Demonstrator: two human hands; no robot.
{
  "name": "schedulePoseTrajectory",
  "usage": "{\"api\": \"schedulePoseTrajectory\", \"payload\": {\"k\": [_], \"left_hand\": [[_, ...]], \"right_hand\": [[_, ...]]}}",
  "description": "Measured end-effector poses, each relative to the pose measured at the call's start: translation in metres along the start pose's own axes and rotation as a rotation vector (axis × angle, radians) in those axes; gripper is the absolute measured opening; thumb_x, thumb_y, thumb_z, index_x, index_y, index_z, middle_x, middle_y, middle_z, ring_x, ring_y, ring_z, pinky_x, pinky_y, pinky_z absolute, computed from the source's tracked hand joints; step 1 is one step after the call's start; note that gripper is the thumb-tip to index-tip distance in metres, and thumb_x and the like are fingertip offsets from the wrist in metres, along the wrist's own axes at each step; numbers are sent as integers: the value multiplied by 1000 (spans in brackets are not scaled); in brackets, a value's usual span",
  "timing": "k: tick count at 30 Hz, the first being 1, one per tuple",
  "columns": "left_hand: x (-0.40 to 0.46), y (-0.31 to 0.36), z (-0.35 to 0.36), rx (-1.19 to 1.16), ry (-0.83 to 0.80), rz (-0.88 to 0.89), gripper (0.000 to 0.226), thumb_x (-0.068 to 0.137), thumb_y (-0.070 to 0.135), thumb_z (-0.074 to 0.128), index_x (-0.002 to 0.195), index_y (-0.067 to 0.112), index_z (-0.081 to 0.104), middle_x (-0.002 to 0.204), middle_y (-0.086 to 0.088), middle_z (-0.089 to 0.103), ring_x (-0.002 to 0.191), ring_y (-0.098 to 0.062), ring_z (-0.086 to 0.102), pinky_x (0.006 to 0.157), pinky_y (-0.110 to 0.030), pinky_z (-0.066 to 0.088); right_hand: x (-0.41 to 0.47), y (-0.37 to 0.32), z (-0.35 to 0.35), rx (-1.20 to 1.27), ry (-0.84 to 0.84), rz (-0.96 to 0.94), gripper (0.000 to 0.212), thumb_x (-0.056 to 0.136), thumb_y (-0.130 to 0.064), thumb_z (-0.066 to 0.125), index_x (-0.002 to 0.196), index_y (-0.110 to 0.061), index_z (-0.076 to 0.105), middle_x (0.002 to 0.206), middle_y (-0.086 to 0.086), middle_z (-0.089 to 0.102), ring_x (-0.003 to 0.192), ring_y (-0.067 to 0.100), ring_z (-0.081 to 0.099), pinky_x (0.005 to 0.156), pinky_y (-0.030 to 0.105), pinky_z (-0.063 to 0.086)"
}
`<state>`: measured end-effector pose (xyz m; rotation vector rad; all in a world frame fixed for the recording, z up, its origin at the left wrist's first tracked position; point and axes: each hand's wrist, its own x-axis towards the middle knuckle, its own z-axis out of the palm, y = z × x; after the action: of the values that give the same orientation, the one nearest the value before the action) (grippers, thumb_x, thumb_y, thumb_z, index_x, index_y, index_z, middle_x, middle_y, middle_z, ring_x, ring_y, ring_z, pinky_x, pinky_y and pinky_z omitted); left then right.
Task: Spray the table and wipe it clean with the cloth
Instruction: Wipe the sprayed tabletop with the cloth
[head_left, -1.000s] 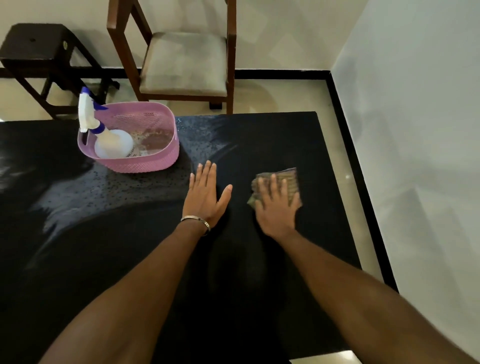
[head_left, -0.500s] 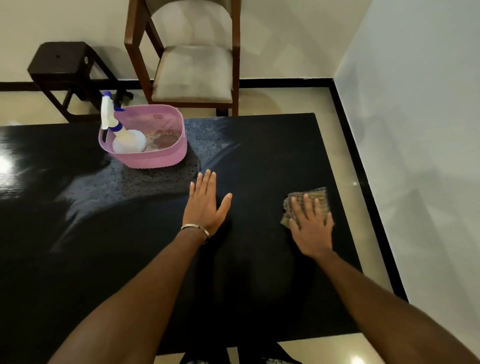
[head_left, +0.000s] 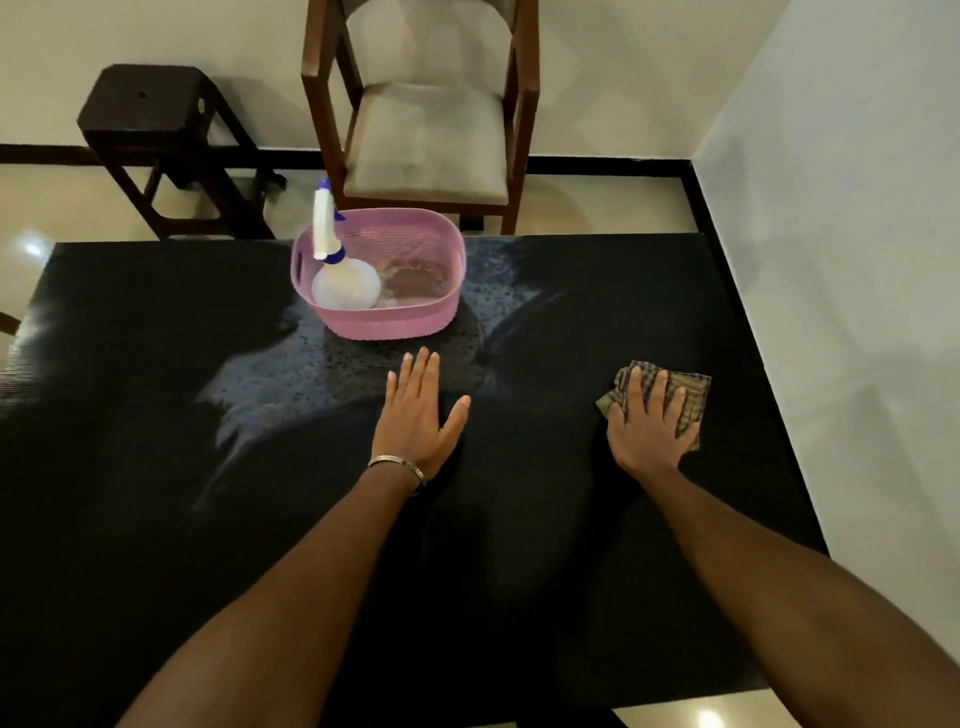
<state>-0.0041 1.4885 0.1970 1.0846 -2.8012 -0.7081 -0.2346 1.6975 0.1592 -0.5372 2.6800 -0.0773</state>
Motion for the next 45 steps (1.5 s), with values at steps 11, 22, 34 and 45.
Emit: {"api": "schedulePoseTrajectory", "payload": {"k": [11,22,34,45], "left_hand": [[-19,-200,-85,15,51,-105,80,91,60,21,153,10,14,161,-7,10,149,-22,-1,121,-39,-4],[-57,-319,-137,30,61,-265,83,88,64,12,153,13,7,162,-3,1,148,-16,-9,119,-36,-7],[-19,-258,-115,-29,75,-165,79,91,60,18,153,11,12,162,-5,8,149,-20,-3,121,-38,-3],[-5,-261,-116,-39,62,-139,75,93,58,17,153,12,11,162,-5,7,149,-20,-4,121,-39,-3]], "right_hand": [[-97,-277,82,-40,52,-281,70,97,-44,38,159,-39,6,169,1,-1,154,32,-3,117,66,-3],[-219,-467,163,-175,-150,-856,77,98,-56,35,159,-32,-5,167,0,-17,149,27,-26,116,62,-16],[-134,-296,107,-198,20,-577,62,99,-50,30,158,-42,12,168,-4,10,155,23,6,120,57,4],[-106,-214,81,-3,105,87,67,101,-45,35,159,-37,2,169,2,-5,154,30,-6,118,66,1]]}}
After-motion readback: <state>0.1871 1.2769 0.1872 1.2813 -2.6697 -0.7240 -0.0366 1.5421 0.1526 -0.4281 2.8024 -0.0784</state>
